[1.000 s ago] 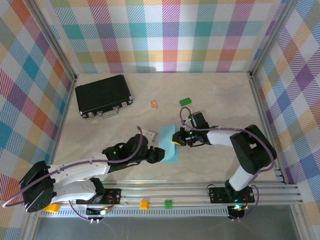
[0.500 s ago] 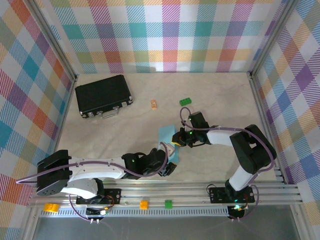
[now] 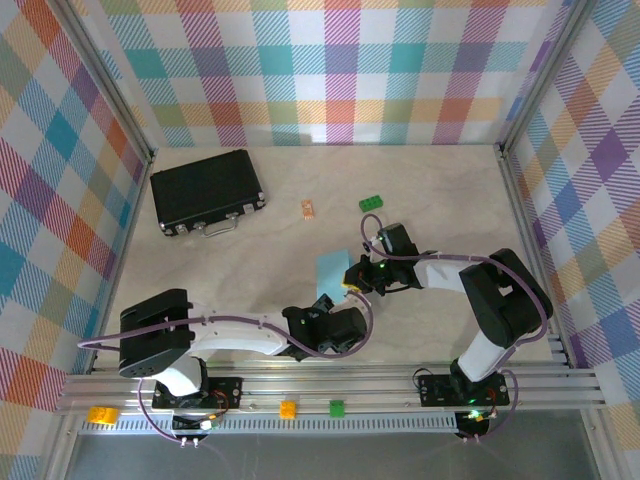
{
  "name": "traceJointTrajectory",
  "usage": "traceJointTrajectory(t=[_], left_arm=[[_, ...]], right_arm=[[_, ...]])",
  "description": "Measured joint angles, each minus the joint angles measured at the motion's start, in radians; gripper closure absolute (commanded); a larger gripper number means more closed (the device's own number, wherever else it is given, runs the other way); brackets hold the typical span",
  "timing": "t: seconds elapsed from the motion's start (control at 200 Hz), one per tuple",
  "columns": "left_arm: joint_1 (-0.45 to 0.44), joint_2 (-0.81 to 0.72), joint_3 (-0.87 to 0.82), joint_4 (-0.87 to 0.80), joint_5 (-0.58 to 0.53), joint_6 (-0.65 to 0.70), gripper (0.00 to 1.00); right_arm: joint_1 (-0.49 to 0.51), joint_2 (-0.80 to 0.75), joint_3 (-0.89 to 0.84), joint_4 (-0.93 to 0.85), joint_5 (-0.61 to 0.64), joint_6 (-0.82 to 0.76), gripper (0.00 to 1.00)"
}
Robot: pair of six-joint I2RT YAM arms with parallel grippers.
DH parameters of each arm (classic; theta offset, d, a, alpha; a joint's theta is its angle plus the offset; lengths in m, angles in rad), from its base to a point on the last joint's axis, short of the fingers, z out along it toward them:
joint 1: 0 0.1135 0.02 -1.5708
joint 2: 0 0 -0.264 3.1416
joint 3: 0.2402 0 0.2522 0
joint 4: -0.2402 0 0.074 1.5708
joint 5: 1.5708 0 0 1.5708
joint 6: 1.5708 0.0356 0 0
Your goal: Fold a paper plane with a square sheet of paper (pick it up from the middle)
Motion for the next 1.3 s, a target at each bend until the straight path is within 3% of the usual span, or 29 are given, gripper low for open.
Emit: traceJointTrajectory(t=[0.415, 0.56, 1.135, 1.3], left_arm=[[0.000, 0.062, 0.016, -0.015, -0.057, 0.003, 0.42], [0.000, 0.087, 0.027, -0.019, -0.058, 0.001, 0.54], [0.002, 0.091, 0.033, -0.018, -0.084, -0.009, 0.74], [0.002, 0.091, 0.033, -0.017, -0.082, -0.016, 0.87]], right_arm=[[0.000, 0.000, 0.000, 0.000, -0.003, 0.011, 0.98], [0.000, 0.000, 0.000, 0.001, -0.004, 0.011, 0.98], [0.000, 0.000, -0.002, 0.019, -0.006, 0.015, 0.96], [0.000, 0.000, -0.004, 0.023, -0.006, 0.015, 0.95]])
